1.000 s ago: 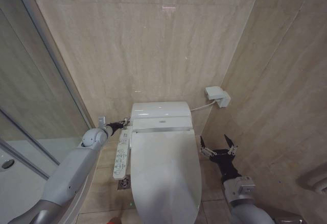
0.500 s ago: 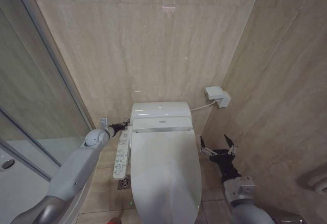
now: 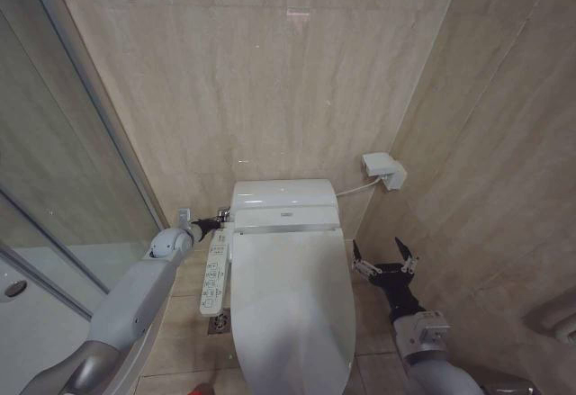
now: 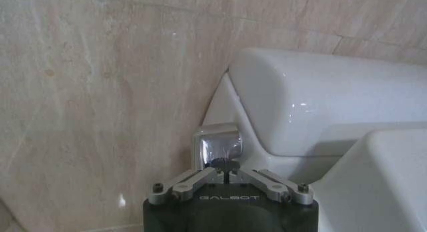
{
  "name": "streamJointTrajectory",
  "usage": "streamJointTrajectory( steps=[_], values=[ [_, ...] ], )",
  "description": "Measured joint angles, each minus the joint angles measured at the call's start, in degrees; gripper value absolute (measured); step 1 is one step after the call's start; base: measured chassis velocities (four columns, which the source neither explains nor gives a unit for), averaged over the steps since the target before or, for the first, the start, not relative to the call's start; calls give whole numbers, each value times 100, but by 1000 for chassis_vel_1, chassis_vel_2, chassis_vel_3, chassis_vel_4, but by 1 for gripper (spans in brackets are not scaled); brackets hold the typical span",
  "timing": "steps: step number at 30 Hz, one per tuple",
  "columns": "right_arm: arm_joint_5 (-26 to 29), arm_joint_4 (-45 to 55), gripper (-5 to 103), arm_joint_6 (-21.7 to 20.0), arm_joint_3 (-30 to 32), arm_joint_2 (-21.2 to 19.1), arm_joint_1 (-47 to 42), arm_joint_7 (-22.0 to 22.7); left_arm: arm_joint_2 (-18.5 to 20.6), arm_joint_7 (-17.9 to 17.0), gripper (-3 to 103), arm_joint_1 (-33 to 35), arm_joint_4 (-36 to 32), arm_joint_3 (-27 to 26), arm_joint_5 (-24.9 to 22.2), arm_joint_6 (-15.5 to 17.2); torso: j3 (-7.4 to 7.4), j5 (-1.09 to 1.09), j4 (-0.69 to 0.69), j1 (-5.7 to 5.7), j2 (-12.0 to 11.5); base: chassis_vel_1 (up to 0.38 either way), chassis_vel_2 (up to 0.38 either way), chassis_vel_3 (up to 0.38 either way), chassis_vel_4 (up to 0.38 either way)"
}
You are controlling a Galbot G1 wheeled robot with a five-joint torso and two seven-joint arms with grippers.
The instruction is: Open the toilet lid, clean the toilet bowl with a toilet brush, close the toilet lid, and flush.
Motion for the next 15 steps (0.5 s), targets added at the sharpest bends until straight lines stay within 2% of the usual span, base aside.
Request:
streamJointTrajectory(
  steps=[15],
  values=[
    [0, 0, 100, 0, 0, 0, 0, 0, -136, 204, 0, -5, 326, -58, 95, -147, -1, 0, -2, -2, 2, 0, 0, 0, 0]
  ],
)
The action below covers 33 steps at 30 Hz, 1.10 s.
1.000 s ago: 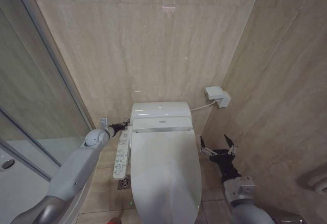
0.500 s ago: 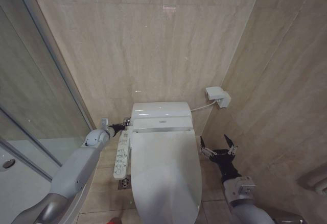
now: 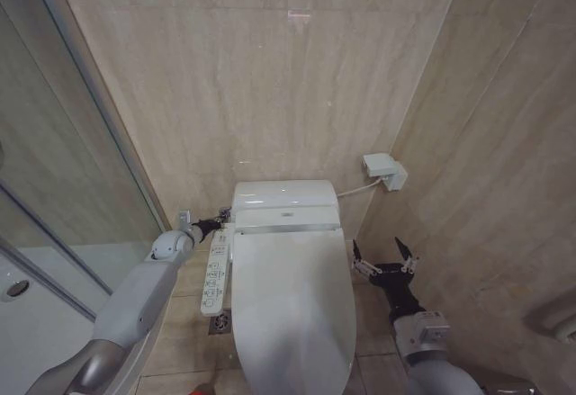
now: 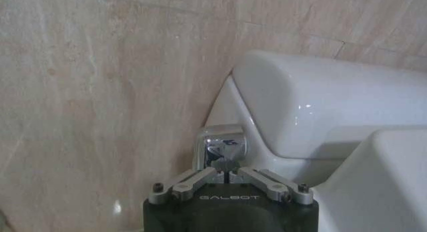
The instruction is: Open the toilet lid, clean the toilet bowl with a toilet brush, close the toilet lid, and flush.
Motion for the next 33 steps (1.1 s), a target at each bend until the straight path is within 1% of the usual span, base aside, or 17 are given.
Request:
streamJointTrajectory(
  steps=[10, 15, 16, 17, 18, 20, 21, 22, 23, 25, 26, 28, 31, 32, 33],
  values=[
    [0, 0, 100, 0, 0, 0, 0, 0, -17, 75, 0, 30, 66, -55, 20, -89, 1, -3, -1, 2, -2, 0, 0, 0, 0],
    [0, 0, 100, 0, 0, 0, 0, 0, 66, 30, 0, 101, -162, -62, 114, -121, 6, -8, -1, 7, -6, 0, 0, 0, 0],
    [0, 0, 100, 0, 0, 0, 0, 0, 93, 11, 0, 130, -256, -95, 221, -155, 6, -9, -1, 7, -7, 0, 0, 0, 0],
    [0, 0, 100, 0, 0, 0, 0, 0, 93, 11, 0, 130, -256, -95, 221, -155, 6, -9, -1, 7, -7, 0, 0, 0, 0],
    [0, 0, 100, 0, 0, 0, 1, 0, 114, -1, 0, 168, -333, -116, 367, -227, 7, -11, -2, 8, -8, 0, 0, 0, 0],
    [0, 0, 100, 0, 0, 0, 0, 0, 155, -54, 0, 256, -530, -242, 683, -302, 8, -11, -1, 9, -8, 0, 0, 0, 0],
    [0, 0, 100, 0, 0, 0, 0, 0, 174, -103, 0, 329, -729, -365, 860, -307, 8, -9, 3, 9, -9, 0, 0, 0, 0],
    [0, 0, 100, 0, 0, 0, 0, 0, 174, -103, 0, 329, -729, -365, 860, -307, 8, -9, 3, 9, -9, 0, 0, 0, 0],
    [0, 0, 100, 0, 0, 0, 0, -1, 181, -163, 0, 404, -927, -490, 987, -290, 6, -6, 1, 8, -8, 0, 0, 0, 0],
    [0, 0, 100, 0, 0, 0, 0, -1, 210, -273, 0, 644, -1443, -793, 1245, -237, 4, -4, 2, 5, -7, 0, 0, 0, 0],
    [0, 0, 100, 0, 0, 0, 0, -1, 210, -273, 0, 644, -1443, -793, 1245, -237, 4, -4, 2, 5, -7, 0, 0, 0, 0],
    [0, 0, 100, 0, 0, 0, 0, 0, 270, -285, 0, 890, -1859, -1014, 1495, -297, 4, -5, 1, 4, -6, 0, 0, 0, 0],
    [0, -1, 100, 0, 0, 0, 0, -1, 343, -345, 0, 1276, -2403, -1255, 1539, -392, 2, -3, 1, 4, -5, 0, 0, 0, 0],
    [0, -1, 100, 0, 0, 0, 0, -1, 343, -345, 0, 1276, -2403, -1255, 1539, -392, 2, -3, 1, 4, -5, 0, 0, 0, 0],
    [0, 0, 100, 0, 0, 0, 0, 0, 344, -391, 0, 1413, -2540, -1332, 1529, -460, 3, -4, 1, 3, -5, 0, 0, 0, 0]
  ],
)
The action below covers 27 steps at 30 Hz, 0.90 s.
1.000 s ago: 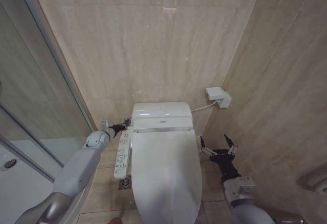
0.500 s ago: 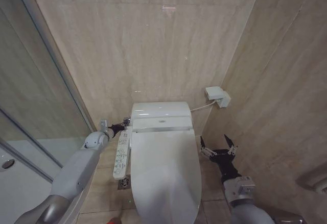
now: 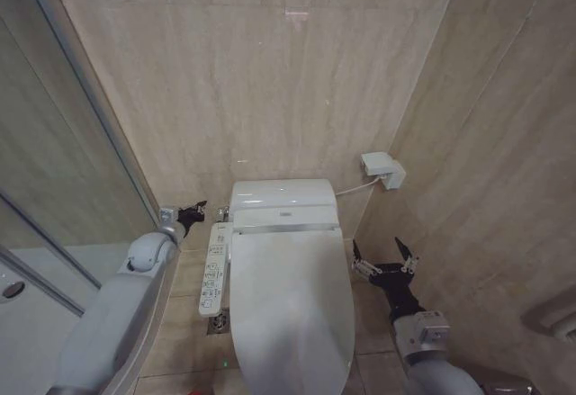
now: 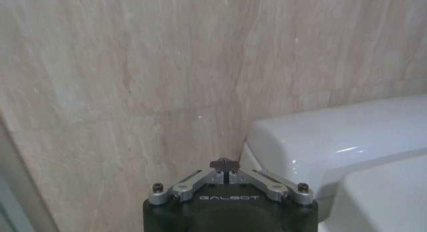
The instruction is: Open the toilet lid, clean the toilet bowl with a toilet brush, close the toilet lid, and flush.
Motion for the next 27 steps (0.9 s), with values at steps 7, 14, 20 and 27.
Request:
streamJointTrajectory(
  steps=[7, 14, 20, 27],
  values=[
    [0, 0, 100, 0, 0, 0, 0, 0, -128, -447, 0, 1104, -939, -555, -201, -501, 0, 1, -1, -1, 1, 0, 0, 0, 0],
    [0, 0, 100, 0, 0, 0, 0, -2, -146, -525, 0, 2036, -1633, -973, -171, -797, -1, 1, -1, -1, 1, 0, 0, 0, 0],
    [0, 0, 100, 0, 0, 0, 0, 0, -263, -607, 0, 2603, -1954, -1233, -133, -960, -1, 2, -2, -1, 2, 0, 0, 0, 0],
    [0, 0, 100, 0, 0, 0, 0, 0, -520, -456, 0, 3183, -2223, -1592, 281, -1170, -1, 2, -1, -1, 2, 0, 0, 0, 0]
  ],
)
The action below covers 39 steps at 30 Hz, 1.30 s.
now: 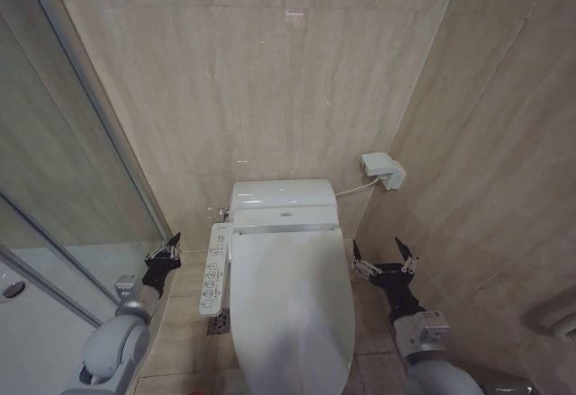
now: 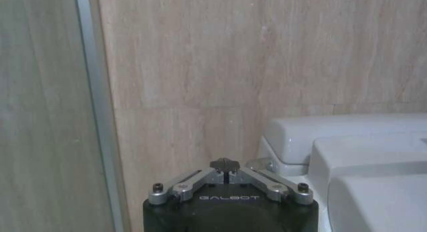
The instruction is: Open the toilet lid, clean the toilet bowl with a toilet brush, close the toilet lid, and flush.
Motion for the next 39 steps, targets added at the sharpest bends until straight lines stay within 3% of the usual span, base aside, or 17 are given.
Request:
streamJointTrajectory(
  steps=[8, 9, 15, 16, 22, 23, 29, 30, 39],
  values=[
    [0, 0, 100, 0, 0, 0, 0, 0, -154, 86, 0, 321, -268, -123, 67, 10, 0, 0, 0, 0, 0, 0, 0, 0, 0],
    [0, 0, 100, 0, 0, 0, 0, 0, -161, 87, 15, 340, -277, -125, 67, 6, 0, 0, 0, 0, 0, 0, 0, 0, 0],
    [0, 0, 100, 0, 0, 0, 0, 0, -178, 98, 15, 439, -262, -164, 56, -107, 1, 0, 1, 0, 0, 0, 0, 0, 0],
    [0, 0, 100, 0, 0, 0, 0, 0, -178, 98, 43, 462, -262, -168, 55, -115, 1, 0, 0, 1, 0, 0, 0, 0, 0],
    [0, 0, 100, 0, 0, 0, 0, 0, -233, -9, 43, 591, -365, -95, -30, -82, 1, 0, 0, 1, 0, 0, 0, 0, 0],
    [0, 0, 100, 0, 0, 0, 0, 0, -254, -45, 70, 612, -381, -51, -42, -53, 1, 0, 0, 1, 0, 0, 0, 0, 0],
    [0, 0, 100, 0, 0, 0, 0, 0, -293, -188, 70, 700, -473, 106, -79, 145, 1, 0, 0, 1, 0, 0, 0, 0, 0],
    [0, 0, 100, 0, 0, 0, 0, 0, -299, -200, 96, 737, -499, 124, -65, 171, 1, 0, 0, 1, 0, 0, 0, 0, 0],
    [0, 0, 100, 0, 0, 0, 0, 0, -427, -151, 100, 1113, -746, 227, 238, 213, 1, 0, 1, 1, 0, 0, 0, 0, 0]
  ],
)
